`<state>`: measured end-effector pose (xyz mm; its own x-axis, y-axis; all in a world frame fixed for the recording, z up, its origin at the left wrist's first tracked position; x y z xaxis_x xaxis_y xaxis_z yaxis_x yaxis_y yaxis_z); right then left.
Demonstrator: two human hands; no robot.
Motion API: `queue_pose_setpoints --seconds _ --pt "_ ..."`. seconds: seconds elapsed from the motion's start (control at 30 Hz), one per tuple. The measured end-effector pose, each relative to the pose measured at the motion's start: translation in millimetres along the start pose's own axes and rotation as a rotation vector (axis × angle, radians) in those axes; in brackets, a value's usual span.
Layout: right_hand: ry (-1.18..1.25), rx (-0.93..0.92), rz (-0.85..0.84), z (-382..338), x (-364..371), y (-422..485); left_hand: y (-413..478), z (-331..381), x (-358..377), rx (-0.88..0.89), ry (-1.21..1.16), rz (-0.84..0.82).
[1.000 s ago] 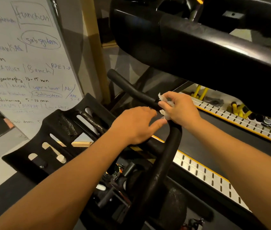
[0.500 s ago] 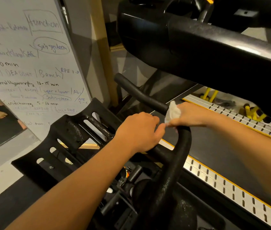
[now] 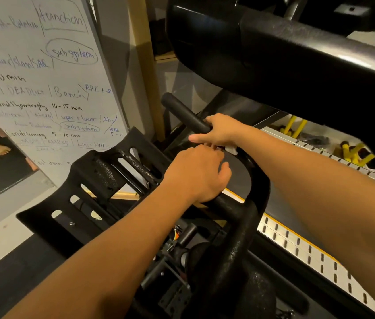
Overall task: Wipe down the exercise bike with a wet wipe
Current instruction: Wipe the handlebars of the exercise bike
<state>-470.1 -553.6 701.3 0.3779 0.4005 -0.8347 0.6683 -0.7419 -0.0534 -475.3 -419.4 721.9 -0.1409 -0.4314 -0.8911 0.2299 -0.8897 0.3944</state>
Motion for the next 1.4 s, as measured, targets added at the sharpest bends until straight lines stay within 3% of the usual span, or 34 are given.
queue_pose_setpoints --seconds 0.13,0.37,0.57,0.7,0.9,1.07,1.17,1.3,1.4 --pt "-0.01 0.232 -0.036 29.3 -6.6 -26.6 -3.5 -1.6 -5.3 -0.033 -0.035 0.0" --pt "-0.065 0.417 0.238 71.4 -16.2 -88.9 -5.5 -2.6 -5.7 -0.091 -0.068 -0.059" --pt "0.031 0.613 0.161 79.7 -14.3 -131.1 -5.4 -2.1 -1.9 -0.102 -0.076 -0.08" --pt "-0.162 0.525 0.16 74.2 -19.4 -102.0 -1.9 -0.3 1.4 -0.083 -0.083 -0.105" --pt "-0.455 0.049 0.188 20.0 -7.9 -25.1 -1.3 -1.2 -1.2 -0.068 -0.112 -0.108" --pt "-0.431 -0.209 0.255 -20.8 3.2 4.1 -2.3 6.8 -8.3 0.092 -0.044 -0.024" --pt "-0.181 -0.144 0.268 -12.4 -5.3 4.2 -3.5 4.0 -4.6 0.051 -0.014 -0.104" --pt "-0.11 -0.023 0.251 22.4 -10.8 -19.9 -4.4 3.3 -4.6 0.041 0.008 -0.102" --pt "0.162 0.057 0.212 41.7 -24.8 -41.5 -4.0 3.7 -5.0 0.034 -0.013 -0.099"
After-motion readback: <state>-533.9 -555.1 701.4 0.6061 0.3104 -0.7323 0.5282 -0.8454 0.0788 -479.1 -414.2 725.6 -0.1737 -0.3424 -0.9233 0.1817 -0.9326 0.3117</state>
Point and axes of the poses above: each hand's wrist, its own y-axis towards the middle knuckle, its own x-axis out of the palm, z = x × y, the point moved 6 cm from there along y, towards the middle knuckle, and after that the axes turned 15 degrees about z, right-handed, at the moved point
